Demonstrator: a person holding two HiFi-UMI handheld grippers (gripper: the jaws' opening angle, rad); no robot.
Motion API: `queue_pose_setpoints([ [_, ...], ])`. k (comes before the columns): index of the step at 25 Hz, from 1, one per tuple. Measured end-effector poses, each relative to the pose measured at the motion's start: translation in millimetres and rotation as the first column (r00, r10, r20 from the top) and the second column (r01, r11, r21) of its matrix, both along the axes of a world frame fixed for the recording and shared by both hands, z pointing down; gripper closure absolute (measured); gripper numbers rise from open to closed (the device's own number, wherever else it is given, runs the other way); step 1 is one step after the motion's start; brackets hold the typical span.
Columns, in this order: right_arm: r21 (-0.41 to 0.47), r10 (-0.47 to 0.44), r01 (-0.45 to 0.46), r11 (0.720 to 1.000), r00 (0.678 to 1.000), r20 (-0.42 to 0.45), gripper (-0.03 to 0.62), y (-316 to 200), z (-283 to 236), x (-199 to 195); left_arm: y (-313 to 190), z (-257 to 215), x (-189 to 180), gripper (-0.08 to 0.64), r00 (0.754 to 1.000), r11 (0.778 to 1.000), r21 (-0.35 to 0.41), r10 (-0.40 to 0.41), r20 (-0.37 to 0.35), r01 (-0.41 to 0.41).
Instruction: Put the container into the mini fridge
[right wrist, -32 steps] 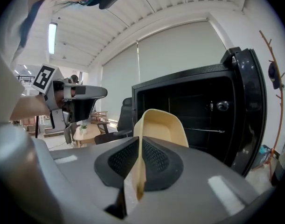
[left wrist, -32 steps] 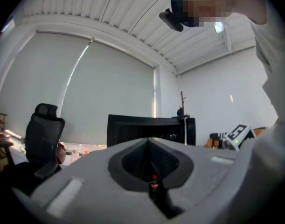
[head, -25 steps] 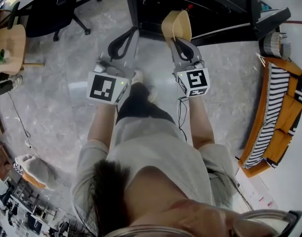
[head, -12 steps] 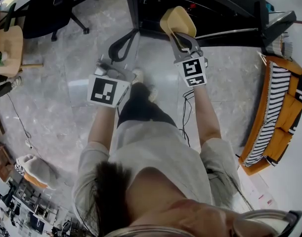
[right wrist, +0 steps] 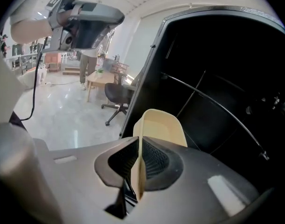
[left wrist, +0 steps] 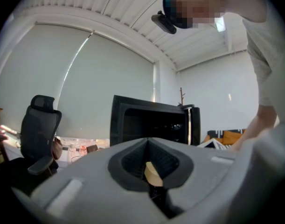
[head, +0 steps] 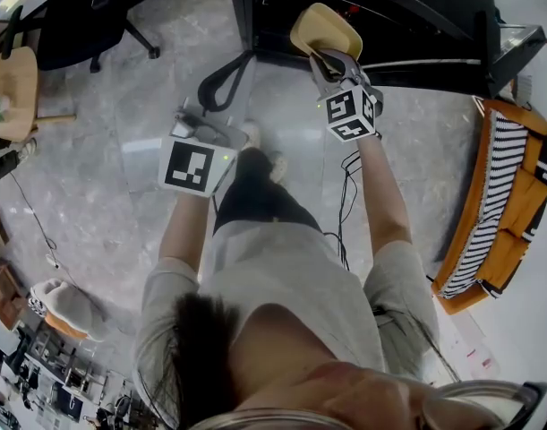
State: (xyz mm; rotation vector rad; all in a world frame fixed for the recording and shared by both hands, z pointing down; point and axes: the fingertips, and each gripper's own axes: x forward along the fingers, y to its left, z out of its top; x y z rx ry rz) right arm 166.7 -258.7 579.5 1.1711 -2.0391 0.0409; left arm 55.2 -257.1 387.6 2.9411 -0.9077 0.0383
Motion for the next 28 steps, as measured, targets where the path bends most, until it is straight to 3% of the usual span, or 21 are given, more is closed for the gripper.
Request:
queue_pose_setpoints([
  [13,-0.061,-0.074,0.064,0.996,0.978,-0.195,0.572,-49,43,14,-26,20,-8,0.558,1.0,0.999,-0.032,-0.002,0.012,0.002],
  [28,-0.11,-0.161,0.129,0.986,0.92,-0.358,0.571,-94,70,29,-55,34,-24,0.558,1.0,0.998,-0.052,-0.023,0.021,0.024],
])
